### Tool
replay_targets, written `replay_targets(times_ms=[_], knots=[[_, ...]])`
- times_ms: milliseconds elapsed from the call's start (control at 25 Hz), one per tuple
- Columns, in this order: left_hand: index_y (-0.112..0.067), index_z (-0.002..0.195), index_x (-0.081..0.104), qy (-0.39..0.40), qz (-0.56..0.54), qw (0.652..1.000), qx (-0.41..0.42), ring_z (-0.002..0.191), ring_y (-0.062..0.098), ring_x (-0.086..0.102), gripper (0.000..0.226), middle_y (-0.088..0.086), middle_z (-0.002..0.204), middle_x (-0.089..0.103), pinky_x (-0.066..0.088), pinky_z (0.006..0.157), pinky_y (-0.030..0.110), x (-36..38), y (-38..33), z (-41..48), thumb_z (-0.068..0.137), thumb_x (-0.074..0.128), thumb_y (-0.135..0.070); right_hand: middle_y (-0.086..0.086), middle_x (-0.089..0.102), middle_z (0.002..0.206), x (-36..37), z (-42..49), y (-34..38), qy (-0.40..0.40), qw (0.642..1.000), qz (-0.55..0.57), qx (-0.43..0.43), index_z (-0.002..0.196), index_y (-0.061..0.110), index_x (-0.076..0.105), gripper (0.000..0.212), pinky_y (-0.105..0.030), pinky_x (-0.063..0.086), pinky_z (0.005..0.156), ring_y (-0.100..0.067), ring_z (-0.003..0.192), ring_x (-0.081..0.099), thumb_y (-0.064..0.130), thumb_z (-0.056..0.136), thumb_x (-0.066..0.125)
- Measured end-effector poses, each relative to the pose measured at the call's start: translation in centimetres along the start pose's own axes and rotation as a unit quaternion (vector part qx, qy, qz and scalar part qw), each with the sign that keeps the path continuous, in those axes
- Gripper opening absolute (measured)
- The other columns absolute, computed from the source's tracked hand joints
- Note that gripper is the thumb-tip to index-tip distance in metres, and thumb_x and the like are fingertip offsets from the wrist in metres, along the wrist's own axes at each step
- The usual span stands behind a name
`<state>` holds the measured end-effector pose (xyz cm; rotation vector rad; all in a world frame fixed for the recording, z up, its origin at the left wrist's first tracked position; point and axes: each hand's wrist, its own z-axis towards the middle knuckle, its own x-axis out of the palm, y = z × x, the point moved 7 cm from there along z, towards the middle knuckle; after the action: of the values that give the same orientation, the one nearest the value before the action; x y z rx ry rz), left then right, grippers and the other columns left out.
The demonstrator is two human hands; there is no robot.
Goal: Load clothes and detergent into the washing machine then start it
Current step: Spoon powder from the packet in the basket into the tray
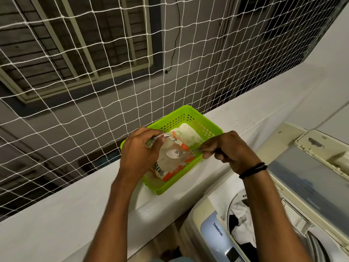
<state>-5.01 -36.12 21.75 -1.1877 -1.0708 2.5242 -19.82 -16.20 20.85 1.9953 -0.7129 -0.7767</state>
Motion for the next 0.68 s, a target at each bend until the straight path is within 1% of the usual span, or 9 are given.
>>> replay_targets(times_ms=[120,240,560,680], knots=[[-0.026,0.099,0.076,0.004,-0.004,1.000,0.000,0.090,0.011,0.066,0.019,-0.010,0.098,0.070,0.055,0.082,0.035,0.0,0.0,0.0,0.087,0.067,-0.038,-0.016,0.068,0.060,-0.2,0.1,-1.3,-0.004,0.999,0.044,0.015,0.087,-0.010,0.074,0.020,-0.022,0.018,0.045,-0.015,0.040,0.030,-0.002,0.073,0.062],[-0.027,0.099,0.076,0.006,-0.015,1.000,-0.007,0.091,0.010,0.066,0.015,-0.011,0.098,0.069,0.055,0.082,0.035,0.1,0.0,-0.1,0.088,0.069,-0.035,-0.017,0.068,0.060,-0.2,-0.1,-1.6,-0.004,0.998,0.065,0.014,0.089,-0.012,0.072,0.021,-0.022,0.018,0.046,-0.015,0.040,0.030,-0.002,0.073,0.062],[-0.028,0.098,0.076,0.001,-0.028,0.999,-0.027,0.089,0.006,0.065,0.012,-0.015,0.097,0.067,0.055,0.082,0.032,0.0,-0.1,-0.3,0.087,0.072,-0.032,-0.017,0.067,0.058,0.1,-0.2,-1.7,0.005,0.996,0.093,0.005,0.081,-0.008,0.072,0.014,-0.017,0.019,0.039,-0.014,0.038,0.031,-0.005,0.074,0.060],[-0.027,0.099,0.076,0.005,-0.030,0.999,-0.025,0.090,0.006,0.065,0.013,-0.014,0.099,0.067,0.055,0.084,0.032,0.0,-0.1,-0.2,0.087,0.073,-0.030,-0.017,0.067,0.058,0.1,-0.1,-2.0,0.007,0.994,0.107,0.006,0.082,-0.009,0.072,0.014,-0.017,0.017,0.040,-0.015,0.038,0.030,-0.006,0.075,0.059]])
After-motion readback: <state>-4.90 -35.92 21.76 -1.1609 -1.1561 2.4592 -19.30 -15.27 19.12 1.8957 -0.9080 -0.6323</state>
